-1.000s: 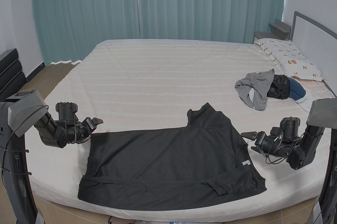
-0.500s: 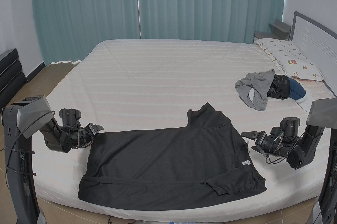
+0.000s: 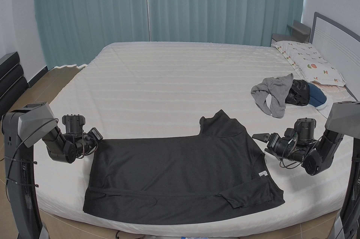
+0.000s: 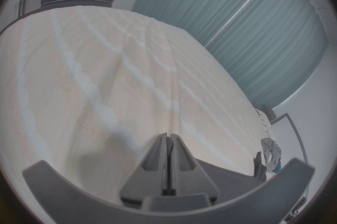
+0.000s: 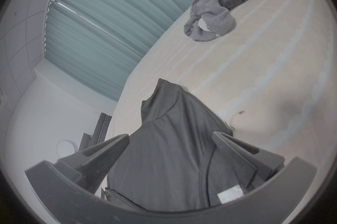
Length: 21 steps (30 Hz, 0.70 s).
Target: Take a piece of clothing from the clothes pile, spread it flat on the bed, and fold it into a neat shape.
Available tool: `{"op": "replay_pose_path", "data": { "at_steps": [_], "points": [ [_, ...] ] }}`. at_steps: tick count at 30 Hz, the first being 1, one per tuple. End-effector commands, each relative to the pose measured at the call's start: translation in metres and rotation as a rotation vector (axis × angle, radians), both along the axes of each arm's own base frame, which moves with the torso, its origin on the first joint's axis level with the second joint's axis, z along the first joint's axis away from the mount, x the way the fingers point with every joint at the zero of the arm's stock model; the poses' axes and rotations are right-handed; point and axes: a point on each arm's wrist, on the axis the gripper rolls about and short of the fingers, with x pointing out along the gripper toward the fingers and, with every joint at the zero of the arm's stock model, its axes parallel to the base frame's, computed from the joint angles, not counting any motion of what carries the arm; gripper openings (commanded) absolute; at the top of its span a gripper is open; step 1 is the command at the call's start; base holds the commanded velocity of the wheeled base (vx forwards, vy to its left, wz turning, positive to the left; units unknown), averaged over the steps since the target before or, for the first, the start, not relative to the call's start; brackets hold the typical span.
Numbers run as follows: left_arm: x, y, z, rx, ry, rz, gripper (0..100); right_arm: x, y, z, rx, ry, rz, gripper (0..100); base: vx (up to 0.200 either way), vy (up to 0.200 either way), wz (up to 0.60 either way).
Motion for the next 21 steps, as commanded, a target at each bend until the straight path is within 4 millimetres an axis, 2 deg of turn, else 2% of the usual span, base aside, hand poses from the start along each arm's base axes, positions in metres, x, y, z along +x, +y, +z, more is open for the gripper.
{"op": "replay_pose_path", "data": {
  "at_steps": [1, 5, 11, 15, 16, 21],
  "points": [
    [-0.003, 0.004, 0.010, -0.002, -0.023, 0.036, 0, 0.047, 0.016, 0.007, -0.063, -0.042, 0.050, 100, 0.000, 0.000, 0.00],
    [-0.003, 0.002, 0.008, -0.002, -0.018, 0.031, 0, 0.073, 0.021, -0.007, -0.160, -0.061, 0.107, 100, 0.000, 0.000, 0.00],
    [-0.004, 0.003, 0.007, -0.005, -0.011, 0.032, 0, 0.107, 0.025, -0.012, -0.232, -0.077, 0.150, 100, 0.000, 0.000, 0.00],
    [-0.004, 0.002, 0.006, -0.005, -0.008, 0.032, 0, 0.121, 0.028, -0.020, -0.259, -0.086, 0.173, 100, 0.000, 0.000, 0.00],
    [-0.005, 0.001, 0.005, -0.017, -0.003, 0.037, 0, 0.130, 0.029, -0.027, -0.274, -0.096, 0.179, 100, 0.000, 0.000, 0.00],
    [-0.005, 0.001, 0.005, -0.027, -0.004, 0.041, 0, 0.144, 0.032, -0.033, -0.275, -0.107, 0.182, 100, 0.000, 0.000, 0.00]
  ]
}}
